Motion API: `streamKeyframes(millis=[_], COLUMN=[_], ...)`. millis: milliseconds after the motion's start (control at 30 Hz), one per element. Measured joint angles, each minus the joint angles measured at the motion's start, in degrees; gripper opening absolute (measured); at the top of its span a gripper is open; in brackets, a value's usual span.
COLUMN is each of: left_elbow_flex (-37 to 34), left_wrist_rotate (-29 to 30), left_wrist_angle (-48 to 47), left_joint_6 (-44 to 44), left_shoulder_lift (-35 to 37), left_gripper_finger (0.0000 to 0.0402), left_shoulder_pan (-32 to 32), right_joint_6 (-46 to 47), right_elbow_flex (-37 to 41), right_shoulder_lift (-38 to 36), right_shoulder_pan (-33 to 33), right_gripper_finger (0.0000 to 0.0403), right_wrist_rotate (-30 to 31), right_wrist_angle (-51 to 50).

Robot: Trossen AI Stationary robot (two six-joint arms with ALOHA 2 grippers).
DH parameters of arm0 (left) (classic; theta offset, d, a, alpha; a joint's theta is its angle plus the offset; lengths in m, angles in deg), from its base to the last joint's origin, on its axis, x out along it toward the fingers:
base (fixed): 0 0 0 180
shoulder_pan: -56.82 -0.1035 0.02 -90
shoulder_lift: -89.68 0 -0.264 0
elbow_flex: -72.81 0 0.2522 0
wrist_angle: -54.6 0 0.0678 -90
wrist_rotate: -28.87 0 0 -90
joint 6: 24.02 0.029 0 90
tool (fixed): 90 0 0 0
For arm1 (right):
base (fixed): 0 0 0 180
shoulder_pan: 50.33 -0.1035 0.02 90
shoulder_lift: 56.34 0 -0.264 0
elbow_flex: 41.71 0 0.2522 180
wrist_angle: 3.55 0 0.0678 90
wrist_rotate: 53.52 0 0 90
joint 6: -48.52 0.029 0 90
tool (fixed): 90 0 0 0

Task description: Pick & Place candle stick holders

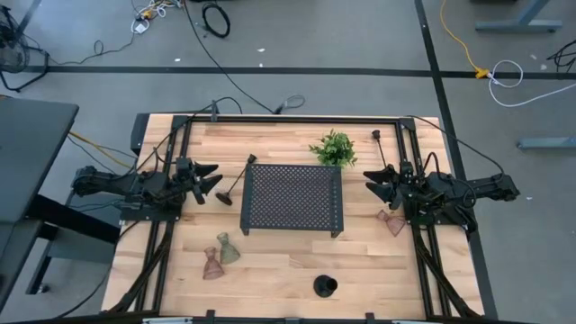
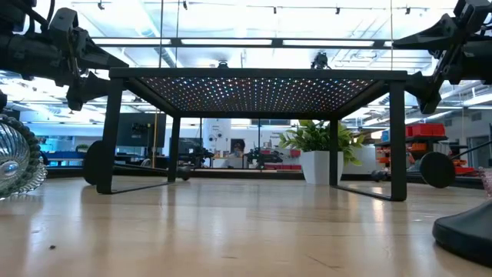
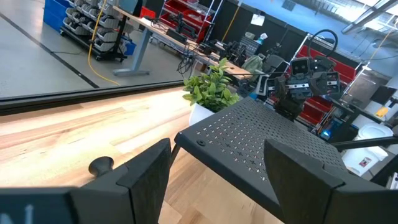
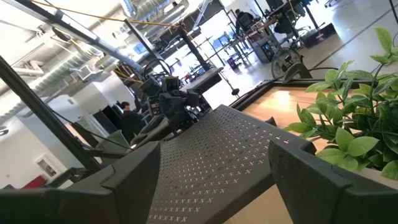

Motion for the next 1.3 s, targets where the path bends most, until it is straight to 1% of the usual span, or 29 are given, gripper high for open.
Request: streamKeyframes(millis=[133,233,300,367,433,533,600,767,900,1000,1067,1100,1167,1233,1300], left_elbow_flex=[0.0,0.0,0.0,0.0,0.0,3.6,7.9,20.0,29.5,36.4,40.5,42.3,45.5,47.4,48.0], left_wrist_rotate=[0.0,-0.5,-2.9,-3.3,-1.9,-2.8,-2.9,0.7,0.0,0.0,-0.2,-1.0,-4.7,-8.6,-12.0], left_wrist_angle=[0.1,0.3,-0.2,1.0,3.1,0.0,-6.4,-22.9,-32.3,-39.1,-44.4,-46.7,-51.4,-53.6,-53.6], left_joint_6=[-0.2,-5.4,-7.6,-6.7,-5.2,-4.7,-6.2,-10.1,-13.7,-14.8,-16.0,-17.4,-19.9,-19.9,-18.0], left_shoulder_lift=[0.0,0.0,0.0,0.0,0.0,-0.7,-2.3,-11.2,-20.5,-28.0,-33.1,-35.6,-40.5,-45.2,-49.1], left_gripper_finger=[0.0259,0.0259,0.0259,0.0259,0.0259,0.0258,0.0255,0.0245,0.0243,0.0243,0.0243,0.0243,0.0243,0.0243,0.0243], left_shoulder_pan=[0.0,0.0,0.0,0.0,-0.1,-0.1,-0.1,-0.1,-0.1,-0.2,-1.2,-2.0,-4.2,-6.5,-8.7], right_joint_6=[0.0,0.0,0.0,0.0,0.0,0.0,0.0,0.0,0.0,0.0,0.0,0.0,0.0,0.0,0.0], right_elbow_flex=[0.0,0.0,0.0,0.0,0.0,0.0,0.0,0.0,0.0,0.0,0.0,0.0,0.0,0.0,0.0], right_shoulder_lift=[0.0,0.0,0.0,0.0,0.0,0.0,0.0,0.0,0.0,0.0,0.0,0.0,0.0,0.0,0.0], right_shoulder_pan=[0.0,0.0,0.0,0.0,0.0,0.0,0.0,0.0,0.0,0.0,0.0,0.0,0.0,0.0,0.0], right_gripper_finger=[0.0297,0.0297,0.0297,0.0297,0.0297,0.0297,0.0297,0.0297,0.0297,0.0297,0.0297,0.0297,0.0297,0.0297,0.0297], right_wrist_rotate=[0.0,0.0,0.0,0.0,0.0,0.0,0.0,0.0,0.0,0.0,0.0,0.0,0.0,0.0,0.0], right_wrist_angle=[0.0,0.0,0.0,0.0,0.0,0.0,0.0,0.0,0.0,0.0,0.0,0.0,0.0,0.0,0.0])
